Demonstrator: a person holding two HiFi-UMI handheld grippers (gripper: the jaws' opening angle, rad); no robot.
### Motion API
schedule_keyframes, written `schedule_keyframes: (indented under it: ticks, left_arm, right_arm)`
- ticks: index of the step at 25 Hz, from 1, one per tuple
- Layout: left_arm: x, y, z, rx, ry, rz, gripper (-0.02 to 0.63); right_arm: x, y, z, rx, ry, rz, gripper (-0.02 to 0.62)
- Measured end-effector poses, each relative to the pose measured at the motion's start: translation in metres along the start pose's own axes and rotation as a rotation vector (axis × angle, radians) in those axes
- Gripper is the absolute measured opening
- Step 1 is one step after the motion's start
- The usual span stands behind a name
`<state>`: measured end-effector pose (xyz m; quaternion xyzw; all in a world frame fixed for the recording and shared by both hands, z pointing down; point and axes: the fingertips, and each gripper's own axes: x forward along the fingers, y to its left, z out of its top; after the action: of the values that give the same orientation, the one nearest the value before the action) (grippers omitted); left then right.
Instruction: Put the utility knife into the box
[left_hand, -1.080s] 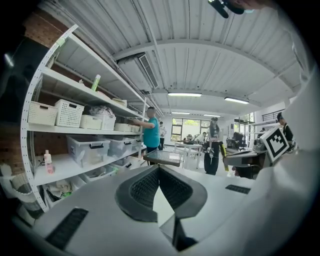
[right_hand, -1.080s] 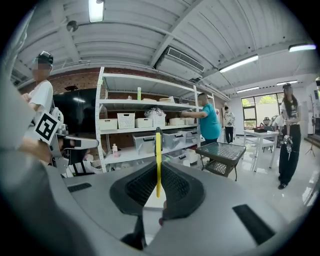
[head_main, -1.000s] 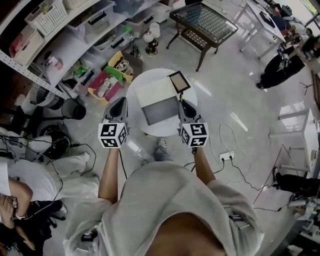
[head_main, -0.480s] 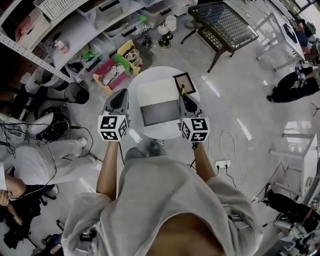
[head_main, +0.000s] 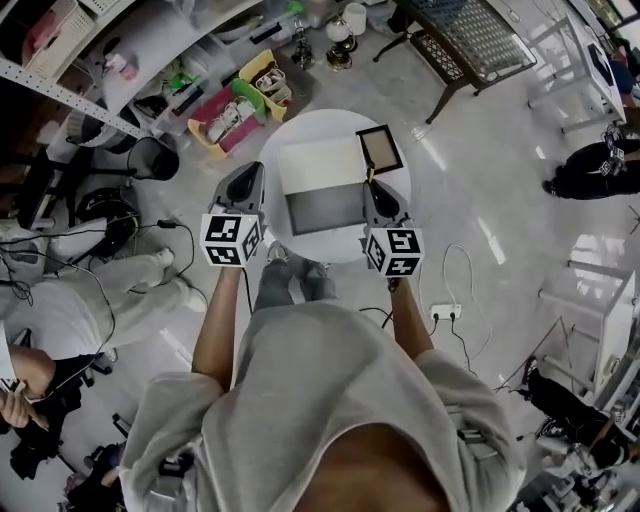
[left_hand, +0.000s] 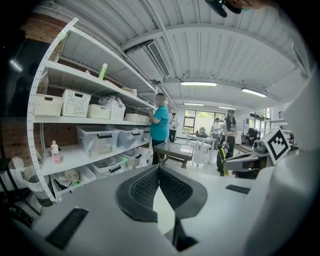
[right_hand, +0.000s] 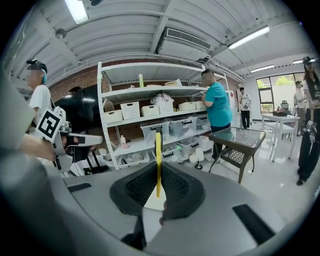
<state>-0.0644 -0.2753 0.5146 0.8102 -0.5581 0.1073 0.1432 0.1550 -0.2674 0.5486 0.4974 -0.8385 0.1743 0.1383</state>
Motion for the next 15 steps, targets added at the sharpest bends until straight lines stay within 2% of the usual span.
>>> schedule_keyframes:
  ticks: [10,15]
  left_arm:
    - [0.004,0.02,-0.031,-0.028,0.062,-0.058,0.02]
    - [0.004,0.026,-0.049,-0.051,0.09,-0.059,0.02]
  right_arm:
    - [0.007,0.025,-0.043,0.042,0.096,-0.052,0.048]
    - [0.006,0.031,-0.071,0.065,0.153,-0.064,0.048]
